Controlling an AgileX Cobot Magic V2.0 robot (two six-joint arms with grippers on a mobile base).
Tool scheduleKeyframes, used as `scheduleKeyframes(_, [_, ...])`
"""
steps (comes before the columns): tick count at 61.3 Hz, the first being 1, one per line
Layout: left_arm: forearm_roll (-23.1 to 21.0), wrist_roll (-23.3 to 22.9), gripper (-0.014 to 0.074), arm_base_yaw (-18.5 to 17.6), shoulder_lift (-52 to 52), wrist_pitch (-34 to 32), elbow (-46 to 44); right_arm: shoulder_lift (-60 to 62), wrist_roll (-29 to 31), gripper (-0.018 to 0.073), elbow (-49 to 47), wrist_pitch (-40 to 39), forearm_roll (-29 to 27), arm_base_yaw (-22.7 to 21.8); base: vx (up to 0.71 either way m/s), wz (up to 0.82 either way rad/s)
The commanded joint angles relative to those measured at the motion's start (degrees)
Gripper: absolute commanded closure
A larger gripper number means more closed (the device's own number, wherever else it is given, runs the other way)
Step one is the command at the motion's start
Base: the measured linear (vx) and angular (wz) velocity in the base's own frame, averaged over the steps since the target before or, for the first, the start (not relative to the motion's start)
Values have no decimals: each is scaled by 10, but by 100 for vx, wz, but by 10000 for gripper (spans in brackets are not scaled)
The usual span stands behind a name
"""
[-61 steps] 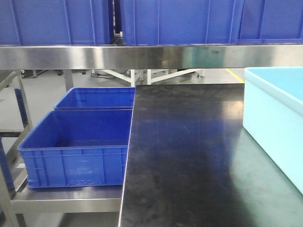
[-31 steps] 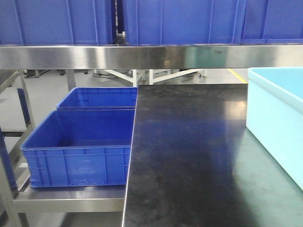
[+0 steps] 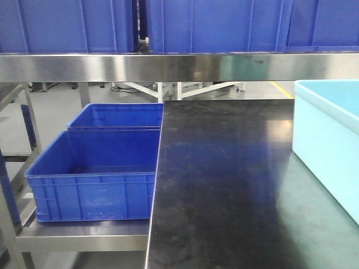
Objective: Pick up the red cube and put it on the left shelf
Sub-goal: 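Lower the open right gripper around the red cube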
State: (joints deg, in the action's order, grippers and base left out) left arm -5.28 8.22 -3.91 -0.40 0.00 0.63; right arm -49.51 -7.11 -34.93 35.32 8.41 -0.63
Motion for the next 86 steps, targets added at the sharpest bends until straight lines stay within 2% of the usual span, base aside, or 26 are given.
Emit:
scheduleKeyframes(1, [-3, 1, 491, -2, 5, -48, 13, -3, 2, -12, -24, -35, 13, -24, 0, 0])
scheduleKeyframes(16, [-3, 1, 491, -2, 5, -48, 13, -8, 2, -12, -24, -35, 13, -82, 0, 0])
scheduleKeyframes(45, [-3, 1, 491, -2, 5, -48, 13, -78, 2, -12, -34, -31, 13, -82, 0, 0])
scheduleKeyframes(60, [-3, 1, 491, -2, 5, -48, 13, -81, 2, -12, -37, -63, 9, -82, 0, 0])
scheduleKeyframes(86, [-3, 1, 491, -2, 5, -48, 13, -123, 2, -12, -37, -42, -5, -82, 0, 0])
